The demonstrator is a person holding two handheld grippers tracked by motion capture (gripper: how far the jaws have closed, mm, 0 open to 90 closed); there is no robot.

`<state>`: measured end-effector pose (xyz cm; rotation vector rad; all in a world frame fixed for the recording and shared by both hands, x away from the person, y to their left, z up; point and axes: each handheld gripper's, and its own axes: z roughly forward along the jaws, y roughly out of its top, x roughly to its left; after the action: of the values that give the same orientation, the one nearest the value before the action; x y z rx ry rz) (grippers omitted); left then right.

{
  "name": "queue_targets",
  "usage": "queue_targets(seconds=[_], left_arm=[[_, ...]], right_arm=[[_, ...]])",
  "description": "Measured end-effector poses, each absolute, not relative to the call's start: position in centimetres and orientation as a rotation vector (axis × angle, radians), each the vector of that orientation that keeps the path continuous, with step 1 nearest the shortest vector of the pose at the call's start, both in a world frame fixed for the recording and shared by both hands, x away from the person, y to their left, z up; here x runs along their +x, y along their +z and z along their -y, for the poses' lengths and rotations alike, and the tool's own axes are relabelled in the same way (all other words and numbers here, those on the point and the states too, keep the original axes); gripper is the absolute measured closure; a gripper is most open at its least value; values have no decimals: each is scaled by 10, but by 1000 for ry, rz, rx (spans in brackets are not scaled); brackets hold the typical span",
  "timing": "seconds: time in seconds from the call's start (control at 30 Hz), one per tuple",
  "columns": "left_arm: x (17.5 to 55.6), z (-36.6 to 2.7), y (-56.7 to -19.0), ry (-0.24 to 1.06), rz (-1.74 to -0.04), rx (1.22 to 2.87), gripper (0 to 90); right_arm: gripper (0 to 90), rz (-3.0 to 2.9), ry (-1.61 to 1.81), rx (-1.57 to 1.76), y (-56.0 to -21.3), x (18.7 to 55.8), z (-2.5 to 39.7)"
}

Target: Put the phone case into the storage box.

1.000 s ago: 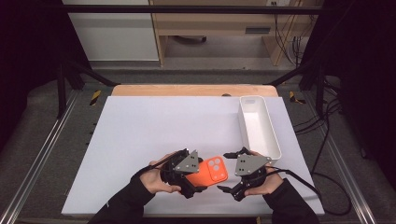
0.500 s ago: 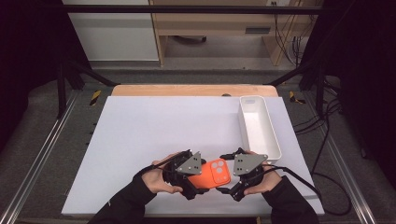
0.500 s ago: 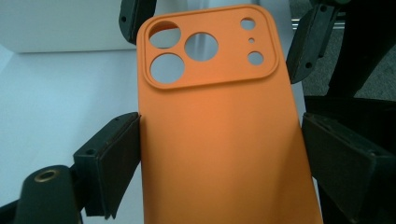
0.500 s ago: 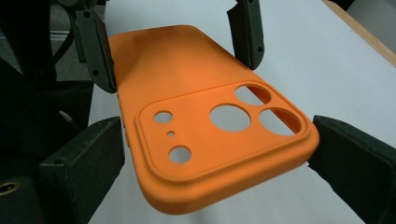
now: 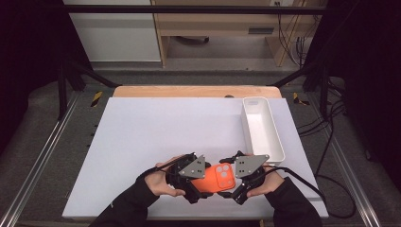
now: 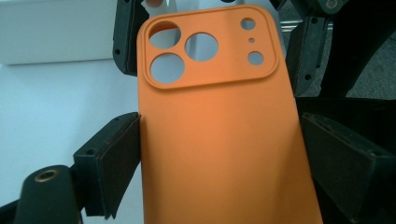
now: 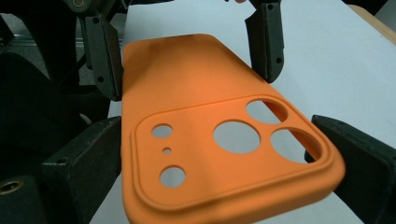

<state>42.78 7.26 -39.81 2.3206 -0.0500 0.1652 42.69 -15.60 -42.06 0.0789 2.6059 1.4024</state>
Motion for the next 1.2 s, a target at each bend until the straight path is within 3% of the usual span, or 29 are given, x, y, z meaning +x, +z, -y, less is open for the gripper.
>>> queue_targets(seconds=[1.2], left_arm=[[426,-74,-401,104,102,2303,137]], right_arm=[[118,-2633,1544,-15,-424,427,154]])
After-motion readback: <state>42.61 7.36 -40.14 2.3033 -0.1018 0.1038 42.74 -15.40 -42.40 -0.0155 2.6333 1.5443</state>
